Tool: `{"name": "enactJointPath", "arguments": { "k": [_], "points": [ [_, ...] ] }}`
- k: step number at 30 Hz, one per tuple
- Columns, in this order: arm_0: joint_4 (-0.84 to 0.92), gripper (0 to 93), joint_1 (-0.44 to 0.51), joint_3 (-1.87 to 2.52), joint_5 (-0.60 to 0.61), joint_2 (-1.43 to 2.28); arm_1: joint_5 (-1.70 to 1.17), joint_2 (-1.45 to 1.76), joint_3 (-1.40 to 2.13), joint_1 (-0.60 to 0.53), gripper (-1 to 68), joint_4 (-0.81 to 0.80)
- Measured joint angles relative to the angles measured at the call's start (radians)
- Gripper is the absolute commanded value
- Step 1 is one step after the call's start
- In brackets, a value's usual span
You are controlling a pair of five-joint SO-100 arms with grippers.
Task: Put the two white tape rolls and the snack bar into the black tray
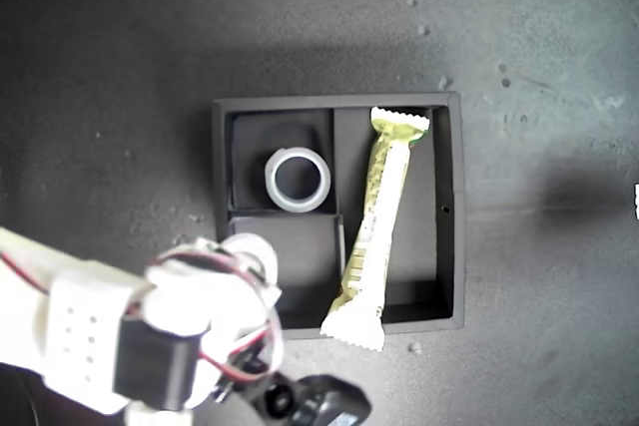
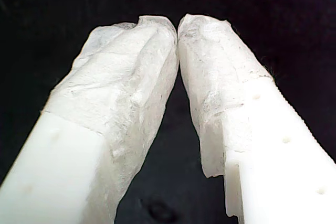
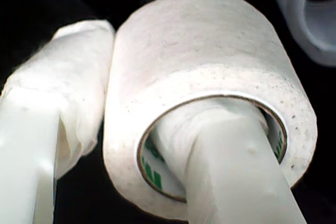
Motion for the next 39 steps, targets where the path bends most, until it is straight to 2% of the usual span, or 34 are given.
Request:
{"name": "enactJointPath", "arguments": {
  "k": [4,11,19,20,27,32,35,39],
  "points": [
    [0.021,0.0,0.009,-0.178,0.000,-0.146,0.021,0.118,0.104,-0.012,-0.2,-0.008],
    [0.021,1.5,0.021,-0.218,-0.023,-0.164,0.041,0.229,0.164,-0.023,-0.2,-0.005],
    [0.025,25.3,0.075,-0.178,-0.074,-0.156,0.048,0.232,0.166,-0.029,-0.2,-0.005],
    [0.025,25.7,0.080,-0.178,-0.077,-0.155,0.048,0.232,0.166,-0.029,-0.2,-0.005],
    [0.025,25.5,0.115,-0.163,-0.080,-0.064,0.048,0.232,0.166,-0.029,-0.2,-0.005],
    [0.025,24.7,0.129,0.031,-0.080,0.167,0.048,0.232,0.169,-0.026,-0.2,-0.005],
    [0.025,19.2,0.112,0.249,-0.089,0.399,0.048,0.233,0.204,-0.009,-0.2,-0.009],
    [0.020,4.9,0.074,0.598,-0.126,0.744,0.060,0.233,0.290,0.009,-0.2,-0.034]
  ]
}}
